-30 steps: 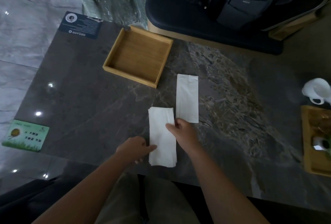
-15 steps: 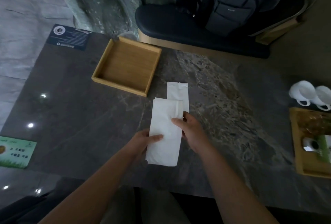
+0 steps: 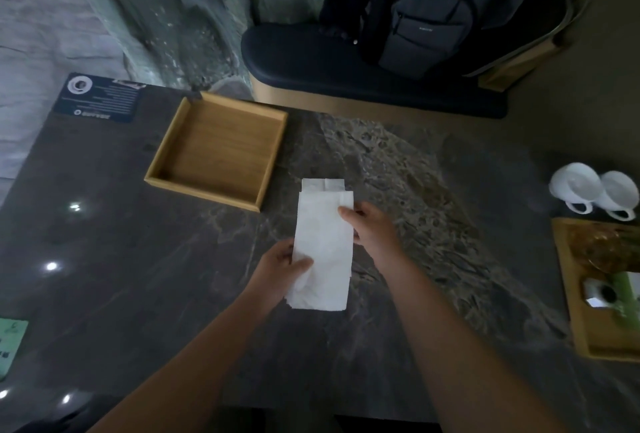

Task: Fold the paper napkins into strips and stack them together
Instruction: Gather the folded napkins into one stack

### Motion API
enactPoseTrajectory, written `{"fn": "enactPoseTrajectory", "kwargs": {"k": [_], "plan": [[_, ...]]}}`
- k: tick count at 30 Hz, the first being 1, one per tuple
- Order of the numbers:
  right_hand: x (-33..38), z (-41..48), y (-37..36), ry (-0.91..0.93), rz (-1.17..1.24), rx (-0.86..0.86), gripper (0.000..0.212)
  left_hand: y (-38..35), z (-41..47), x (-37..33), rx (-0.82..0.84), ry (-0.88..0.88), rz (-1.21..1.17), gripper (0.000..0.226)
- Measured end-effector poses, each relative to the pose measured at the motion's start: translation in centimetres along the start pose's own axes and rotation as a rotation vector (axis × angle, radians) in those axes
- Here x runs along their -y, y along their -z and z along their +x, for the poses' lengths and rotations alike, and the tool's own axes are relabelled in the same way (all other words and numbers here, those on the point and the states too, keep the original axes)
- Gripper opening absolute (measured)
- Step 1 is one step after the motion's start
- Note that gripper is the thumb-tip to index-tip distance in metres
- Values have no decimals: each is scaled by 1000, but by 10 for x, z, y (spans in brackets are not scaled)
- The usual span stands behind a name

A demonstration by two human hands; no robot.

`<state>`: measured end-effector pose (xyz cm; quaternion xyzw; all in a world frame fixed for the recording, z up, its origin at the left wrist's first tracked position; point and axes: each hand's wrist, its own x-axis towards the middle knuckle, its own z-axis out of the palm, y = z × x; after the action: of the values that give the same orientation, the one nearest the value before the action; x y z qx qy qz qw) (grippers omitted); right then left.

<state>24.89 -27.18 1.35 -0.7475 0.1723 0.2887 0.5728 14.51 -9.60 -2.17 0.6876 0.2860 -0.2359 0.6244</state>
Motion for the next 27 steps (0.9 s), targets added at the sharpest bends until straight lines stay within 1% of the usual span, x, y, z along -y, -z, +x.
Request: {"fn": "enactPoseTrajectory", "kwargs": {"k": [4, 6, 8, 10, 13, 14, 16, 18, 24, 27], "plan": [[7, 28, 1, 47, -180, -18, 9, -7, 17, -12, -57, -10, 150, 31], [3, 43, 3, 95, -271, -32, 24, -8, 22, -14, -52, -34, 172, 33], [0, 58, 4, 141, -298, -38, 36, -9, 27, -16, -53, -60, 191, 35], [-5, 70, 4, 158, -295, -10, 32, -10, 31, -17, -67, -64, 210, 37], [-6, 76, 1, 177, -306, -2, 11, -10, 35, -14, -86, -77, 266, 35], [-7, 78, 1, 179, -314, -7, 9, -9, 38, -12, -96, -79, 284, 33], [-9, 81, 1, 201, -343, -29, 9, -7, 41, -12, -108, -72, 331, 30], [-13, 86, 1, 229, -350, -48, 15, -5, 45, -13, -106, -78, 390, 29], [-20, 92, -1, 267, -464, -123, 29, -4, 45, -15, -28, -118, 567, 36], [-19, 95, -2, 255, -495, -142, 21, -1, 46, -18, -69, -96, 614, 28]]}}
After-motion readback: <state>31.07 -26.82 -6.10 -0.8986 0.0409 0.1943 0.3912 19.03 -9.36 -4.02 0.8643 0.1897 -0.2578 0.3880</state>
